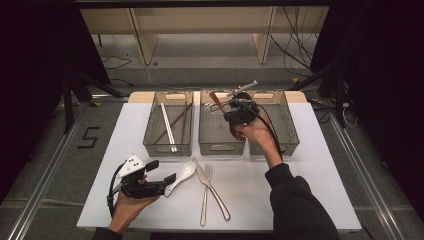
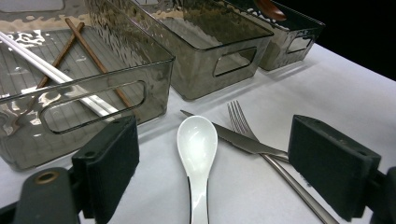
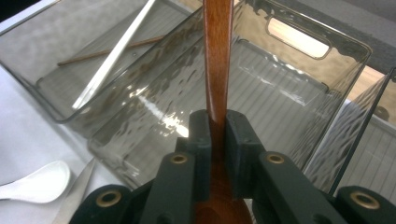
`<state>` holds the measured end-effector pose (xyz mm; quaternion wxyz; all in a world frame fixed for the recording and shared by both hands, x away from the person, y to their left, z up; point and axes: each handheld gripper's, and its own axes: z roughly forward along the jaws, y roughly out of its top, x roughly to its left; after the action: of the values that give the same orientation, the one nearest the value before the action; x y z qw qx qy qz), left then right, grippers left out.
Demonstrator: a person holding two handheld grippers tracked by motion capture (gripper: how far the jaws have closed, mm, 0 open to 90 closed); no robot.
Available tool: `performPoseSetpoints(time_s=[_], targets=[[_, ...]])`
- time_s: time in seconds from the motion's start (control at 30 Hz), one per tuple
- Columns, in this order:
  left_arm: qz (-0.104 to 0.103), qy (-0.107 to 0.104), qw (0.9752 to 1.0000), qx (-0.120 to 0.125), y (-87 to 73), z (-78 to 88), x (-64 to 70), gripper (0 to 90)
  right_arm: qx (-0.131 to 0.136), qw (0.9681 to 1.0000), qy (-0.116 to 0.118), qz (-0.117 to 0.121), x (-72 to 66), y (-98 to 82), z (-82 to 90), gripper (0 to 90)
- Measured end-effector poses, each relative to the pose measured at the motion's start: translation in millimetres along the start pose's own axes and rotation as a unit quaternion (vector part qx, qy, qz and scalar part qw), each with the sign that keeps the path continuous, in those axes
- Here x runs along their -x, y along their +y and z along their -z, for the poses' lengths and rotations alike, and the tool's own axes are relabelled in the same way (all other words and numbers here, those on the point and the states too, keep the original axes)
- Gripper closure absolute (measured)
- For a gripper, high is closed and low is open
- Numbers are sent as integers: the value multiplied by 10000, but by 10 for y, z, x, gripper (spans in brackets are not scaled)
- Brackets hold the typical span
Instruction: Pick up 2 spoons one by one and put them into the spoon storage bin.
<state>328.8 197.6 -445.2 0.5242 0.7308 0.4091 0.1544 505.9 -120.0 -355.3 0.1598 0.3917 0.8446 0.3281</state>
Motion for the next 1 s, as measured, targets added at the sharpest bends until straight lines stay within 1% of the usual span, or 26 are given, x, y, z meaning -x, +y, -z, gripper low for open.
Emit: performPoseSetpoints(time_s=[0.07, 0.37, 0.53, 0.77, 1.0], targets=[[-8, 5, 10000, 0, 0, 1, -2, 162, 23, 10000, -15, -74, 7, 10, -30, 820], [6, 0, 10000, 5, -1, 1, 1, 162, 15, 9998, -134, -169, 56, 8, -145, 820], [-4, 0, 10000, 8, -1, 1, 0, 162, -59, 9995, -166, -249, 79, -4, -209, 819], [12, -1, 10000, 2, -2, 0, 0, 162, -54, 9995, -181, -243, 75, -1, -269, 818], [7, -2, 10000, 4, -2, 1, -1, 162, -166, 9992, -224, -286, 85, -26, -336, 814]])
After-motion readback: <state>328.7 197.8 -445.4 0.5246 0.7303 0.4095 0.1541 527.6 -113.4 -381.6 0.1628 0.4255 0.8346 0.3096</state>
